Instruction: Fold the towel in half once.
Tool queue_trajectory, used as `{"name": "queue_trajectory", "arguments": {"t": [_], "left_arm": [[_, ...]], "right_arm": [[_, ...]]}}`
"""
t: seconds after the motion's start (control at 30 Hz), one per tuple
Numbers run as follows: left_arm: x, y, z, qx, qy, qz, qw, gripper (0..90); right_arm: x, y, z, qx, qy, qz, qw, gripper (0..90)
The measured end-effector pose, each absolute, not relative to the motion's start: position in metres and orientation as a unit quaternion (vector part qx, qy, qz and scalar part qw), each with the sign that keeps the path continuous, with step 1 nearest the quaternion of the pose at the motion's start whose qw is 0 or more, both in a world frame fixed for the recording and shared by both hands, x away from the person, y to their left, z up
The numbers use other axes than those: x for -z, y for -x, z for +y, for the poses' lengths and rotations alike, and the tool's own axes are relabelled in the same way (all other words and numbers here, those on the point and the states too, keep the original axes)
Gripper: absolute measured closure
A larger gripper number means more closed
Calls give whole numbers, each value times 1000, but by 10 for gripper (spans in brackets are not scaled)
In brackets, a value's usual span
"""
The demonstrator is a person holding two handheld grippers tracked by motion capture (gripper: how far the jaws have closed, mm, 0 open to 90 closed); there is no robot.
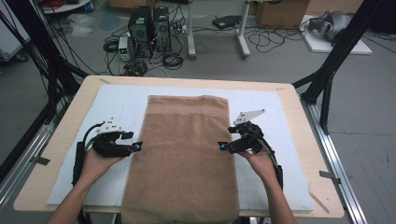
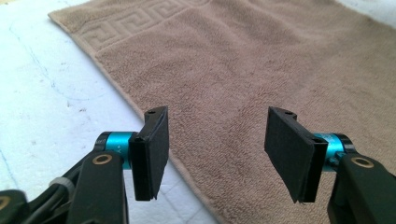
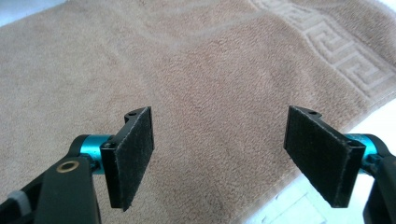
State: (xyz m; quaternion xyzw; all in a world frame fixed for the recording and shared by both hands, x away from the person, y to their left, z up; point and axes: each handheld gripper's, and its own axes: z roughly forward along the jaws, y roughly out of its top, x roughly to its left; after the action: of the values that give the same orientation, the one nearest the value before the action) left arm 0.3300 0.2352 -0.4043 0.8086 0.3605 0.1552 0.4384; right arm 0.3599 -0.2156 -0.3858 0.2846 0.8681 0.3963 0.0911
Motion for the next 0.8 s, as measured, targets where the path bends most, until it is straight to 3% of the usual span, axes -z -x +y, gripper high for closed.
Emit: {"name": "queue_trajectory", "arguments": {"t": [0.37,0.8], "left_arm": [[384,-356,242,-161,-798,375,444,416],[347,-405,245,-176,-772,397,465,418]], "right_arm": [[370,-378,-220,-402,-287,864,98,238],[344,-430,-227,-412,-312,844,145,260]]}}
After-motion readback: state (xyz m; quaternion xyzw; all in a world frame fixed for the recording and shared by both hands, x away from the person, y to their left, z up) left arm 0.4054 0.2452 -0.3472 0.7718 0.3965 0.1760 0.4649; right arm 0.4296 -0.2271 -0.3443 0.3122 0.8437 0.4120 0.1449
